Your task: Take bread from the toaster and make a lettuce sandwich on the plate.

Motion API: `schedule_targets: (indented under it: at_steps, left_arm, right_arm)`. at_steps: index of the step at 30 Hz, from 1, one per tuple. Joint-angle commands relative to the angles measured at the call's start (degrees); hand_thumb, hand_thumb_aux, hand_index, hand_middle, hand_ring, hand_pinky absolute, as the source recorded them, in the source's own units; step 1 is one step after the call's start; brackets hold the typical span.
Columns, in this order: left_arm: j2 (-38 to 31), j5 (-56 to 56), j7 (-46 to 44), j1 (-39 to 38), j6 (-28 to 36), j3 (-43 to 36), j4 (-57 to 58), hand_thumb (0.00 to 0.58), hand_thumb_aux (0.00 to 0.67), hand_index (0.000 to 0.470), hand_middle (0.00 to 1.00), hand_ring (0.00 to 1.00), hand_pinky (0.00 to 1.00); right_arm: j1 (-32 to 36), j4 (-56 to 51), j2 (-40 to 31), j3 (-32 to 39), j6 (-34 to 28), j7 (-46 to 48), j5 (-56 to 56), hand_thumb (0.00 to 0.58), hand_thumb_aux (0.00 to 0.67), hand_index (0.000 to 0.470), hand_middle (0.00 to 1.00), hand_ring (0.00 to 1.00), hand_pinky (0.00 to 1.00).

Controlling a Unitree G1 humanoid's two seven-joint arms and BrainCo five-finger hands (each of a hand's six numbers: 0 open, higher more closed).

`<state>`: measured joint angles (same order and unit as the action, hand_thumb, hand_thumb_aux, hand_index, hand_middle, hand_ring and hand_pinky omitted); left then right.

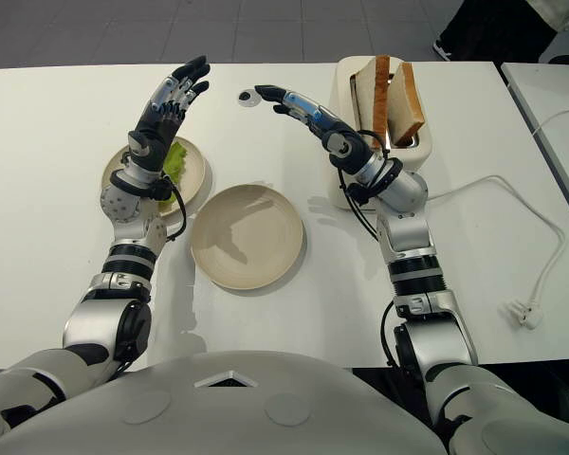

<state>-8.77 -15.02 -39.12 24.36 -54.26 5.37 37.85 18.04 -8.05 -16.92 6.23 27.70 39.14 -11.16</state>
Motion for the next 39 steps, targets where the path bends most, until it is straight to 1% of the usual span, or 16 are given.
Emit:
schedule_targets:
  at_steps: [1, 5, 11, 15, 18, 22, 27, 29, 35, 37, 39]
  left_arm:
    - [0.09, -0.44, 0.01, 0.75, 0.20, -0.38, 0.83, 0.000, 0.000, 0.000, 0.00, 0.00, 0.00]
    - [0.22, -0.43, -0.05, 1.12, 0.17, -0.73, 1.41, 0.000, 0.000, 0.000, 0.00, 0.00, 0.00]
    - [0.54, -0.34, -0.17, 1.99, -0.09, -0.97, 2.98, 0.000, 0.000, 0.000, 0.00, 0.00, 0.00]
    - [0.73, -0.33, -0.46, 2.52, -0.70, -0.96, 4.46, 0.000, 0.000, 0.000, 0.00, 0.00, 0.00]
    - [0.77, -0.45, -0.58, 2.74, -1.09, -0.88, 5.05, 0.000, 0.000, 0.000, 0.00, 0.00, 0.00]
    - [0.93, -0.33, -0.57, 3.03, -1.52, -0.94, 5.82, 0.000, 0.000, 0.000, 0.00, 0.00, 0.00]
    - [1.26, -0.21, -0.72, 3.24, -1.71, -1.21, 6.41, 0.000, 0.000, 0.000, 0.00, 0.00, 0.00]
    - [1.31, -0.07, -0.66, 3.37, -1.77, -1.24, 6.76, 0.000, 0.000, 0.000, 0.00, 0.00, 0.00]
    - [1.23, 0.02, -0.69, 3.77, -1.98, -1.28, 8.34, 0.000, 0.000, 0.000, 0.00, 0.00, 0.00]
    - [1.20, 0.00, -0.63, 3.76, -2.11, -1.22, 8.65, 0.000, 0.000, 0.000, 0.00, 0.00, 0.00]
    - [1.32, -0.03, -0.51, 3.71, -2.20, -1.26, 8.59, 0.000, 0.000, 0.000, 0.00, 0.00, 0.00]
  right_arm:
    - [-0.33, -0.14, -1.06, -0.07, -0.36, 1.03, 0.22, 0.000, 0.000, 0.000, 0.00, 0.00, 0.00]
    - [0.83, -1.41, -2.19, 0.00, 0.68, 2.27, 1.00, 0.000, 0.000, 0.000, 0.00, 0.00, 0.00]
    - [6.11, -3.96, -4.98, -1.36, 1.80, 4.54, 0.77, 0.000, 0.000, 0.000, 0.00, 0.00, 0.00]
    - [8.65, -4.78, -4.54, -0.82, 2.59, 5.19, 0.94, 0.000, 0.000, 0.000, 0.00, 0.00, 0.00]
    - [8.88, -4.98, -4.19, -0.70, 2.83, 5.59, 0.60, 0.000, 0.000, 0.000, 0.00, 0.00, 0.00]
    - [7.51, -5.08, -4.17, -0.43, 3.21, 6.67, 0.00, 0.000, 0.000, 0.000, 0.00, 0.00, 0.00]
    - [6.75, -6.25, -5.71, 0.79, 4.29, 9.51, 0.57, 0.000, 0.000, 0.000, 0.00, 0.00, 0.00]
    - [8.91, -9.32, -5.79, 0.20, 4.71, 10.21, 0.40, 0.000, 0.000, 0.000, 0.00, 0.00, 0.00]
    - [19.63, -18.28, -3.52, -2.29, 6.52, 9.96, -1.41, 0.000, 0.000, 0.000, 0.00, 0.00, 0.00]
    - [21.65, -18.71, -2.57, -4.25, 6.67, 8.14, -2.49, 0.000, 0.000, 0.000, 0.00, 0.00, 0.00]
    - [21.83, -16.21, -2.69, -6.87, 6.44, 5.62, -3.95, 0.000, 0.000, 0.000, 0.00, 0.00, 0.00]
